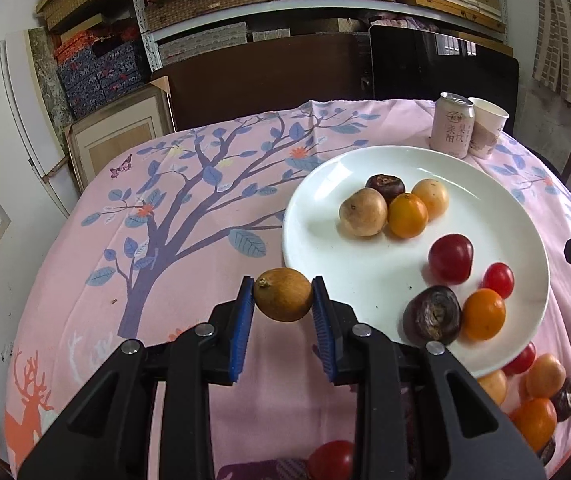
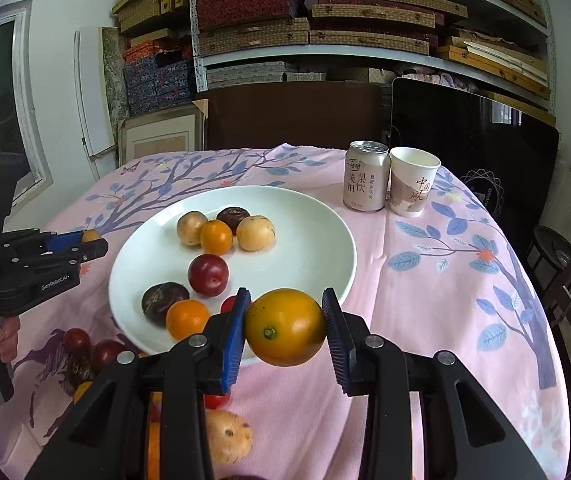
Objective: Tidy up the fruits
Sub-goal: 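Carry both fruits over the white plate and open both grippers, then grasp a red tomato with the left gripper while the right grasps a dark brown fruit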
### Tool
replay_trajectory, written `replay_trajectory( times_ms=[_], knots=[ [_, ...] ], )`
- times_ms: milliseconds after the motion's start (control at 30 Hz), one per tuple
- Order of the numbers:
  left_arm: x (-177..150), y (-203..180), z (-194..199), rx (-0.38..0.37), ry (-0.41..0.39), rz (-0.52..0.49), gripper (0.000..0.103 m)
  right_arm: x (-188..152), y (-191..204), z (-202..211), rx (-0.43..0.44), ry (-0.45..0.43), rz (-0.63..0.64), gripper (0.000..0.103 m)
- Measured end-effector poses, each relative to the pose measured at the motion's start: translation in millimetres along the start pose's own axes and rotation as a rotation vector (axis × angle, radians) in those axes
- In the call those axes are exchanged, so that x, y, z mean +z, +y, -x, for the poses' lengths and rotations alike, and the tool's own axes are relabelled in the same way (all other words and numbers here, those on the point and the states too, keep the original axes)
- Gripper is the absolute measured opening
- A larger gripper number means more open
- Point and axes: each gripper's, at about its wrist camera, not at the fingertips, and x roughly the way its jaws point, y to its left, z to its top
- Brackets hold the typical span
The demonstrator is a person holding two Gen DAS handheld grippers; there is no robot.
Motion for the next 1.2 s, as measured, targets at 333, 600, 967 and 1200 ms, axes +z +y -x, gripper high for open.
replay_trajectory(
  times_ms=[333,600,967,1200],
  knots=[
    [12,-3,-23,-0.028,-0.020,0.025,0.029,14,12,-46,0.023,0.050,0.038,0.037],
    [7,-32,-17,0.079,-0.150,-0.171,0.098,13,15,-44,0.010,0.032,0.106,0.100],
    [6,-55,-4,-0.008,-0.067,-0.232,0.098,8,-10,-9,-0.015,0.054,0.035,0.100],
    [-32,-40,28,0.054,-0.026,-0.222,0.098,-36,-12,19,0.003,0.099,0.013,0.100]
  ],
)
